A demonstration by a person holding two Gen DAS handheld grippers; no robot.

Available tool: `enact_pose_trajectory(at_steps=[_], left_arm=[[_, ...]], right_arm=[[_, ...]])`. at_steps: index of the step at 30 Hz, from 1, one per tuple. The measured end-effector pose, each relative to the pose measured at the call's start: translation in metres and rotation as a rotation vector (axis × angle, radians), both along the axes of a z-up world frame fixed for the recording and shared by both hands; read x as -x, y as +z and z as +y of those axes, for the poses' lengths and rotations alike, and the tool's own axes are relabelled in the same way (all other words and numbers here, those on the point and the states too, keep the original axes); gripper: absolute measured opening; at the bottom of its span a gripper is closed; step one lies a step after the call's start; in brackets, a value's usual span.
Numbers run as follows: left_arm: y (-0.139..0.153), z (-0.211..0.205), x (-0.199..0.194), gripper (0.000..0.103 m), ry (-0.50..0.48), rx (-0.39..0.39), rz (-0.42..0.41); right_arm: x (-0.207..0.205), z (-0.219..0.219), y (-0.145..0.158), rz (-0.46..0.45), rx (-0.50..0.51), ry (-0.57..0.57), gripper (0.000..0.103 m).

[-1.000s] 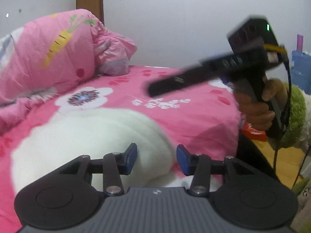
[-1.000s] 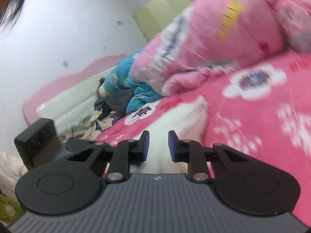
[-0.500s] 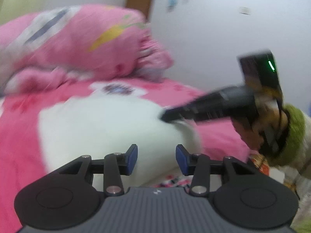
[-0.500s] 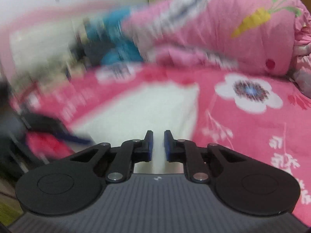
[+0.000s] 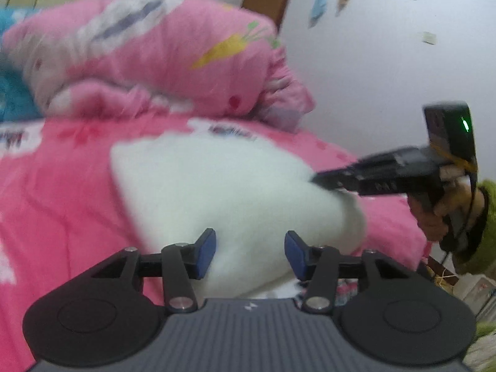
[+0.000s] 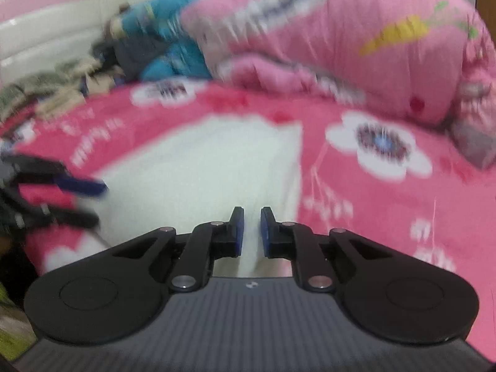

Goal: Fold clothes

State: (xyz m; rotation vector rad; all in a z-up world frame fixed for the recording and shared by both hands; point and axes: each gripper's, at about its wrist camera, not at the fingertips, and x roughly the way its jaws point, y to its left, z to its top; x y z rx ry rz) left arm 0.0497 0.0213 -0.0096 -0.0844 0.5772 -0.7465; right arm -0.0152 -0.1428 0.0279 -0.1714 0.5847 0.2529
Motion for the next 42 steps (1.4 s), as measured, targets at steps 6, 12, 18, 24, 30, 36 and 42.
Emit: enact_pose_trajectory(at_steps=[6, 12, 18, 24, 30, 36, 42], left_arm=[[0.022, 0.009, -0.003, 0.05, 0.002, 0.047, -0.007], [0.02, -0.017, -0.04, 0.053, -0.029, 0.075, 0.019], [0.001, -0.003, -0.063, 0.058, -0.015, 0.165, 0.151], [0.017, -0.02, -0.104, 0.057, 0.03, 0.086, 0.179], [0.013, -0.039, -0.144, 0.058, 0.082, -0.001, 0.301], [0.033, -0.051, -0.174, 0.061, 0.169, -0.076, 0.279], [0.021, -0.075, -0.2, 0.074, 0.216, -0.197, 0.241]], right_arm=[[-0.006, -0.003, 0.006, 0.02, -0.019, -0.003, 0.01], [-0.034, 0.006, 0.025, -0.042, -0.058, -0.051, 0.011], [-0.055, 0.003, -0.008, 0.047, -0.049, -0.046, 0.011], [-0.087, 0.017, 0.026, 0.005, -0.057, -0.02, 0.011], [-0.146, 0.015, -0.005, 0.147, -0.131, -0.06, 0.012], [-0.16, 0.013, 0.021, 0.153, -0.191, -0.112, 0.014], [-0.195, 0.009, -0.007, 0.22, -0.23, -0.18, 0.014]])
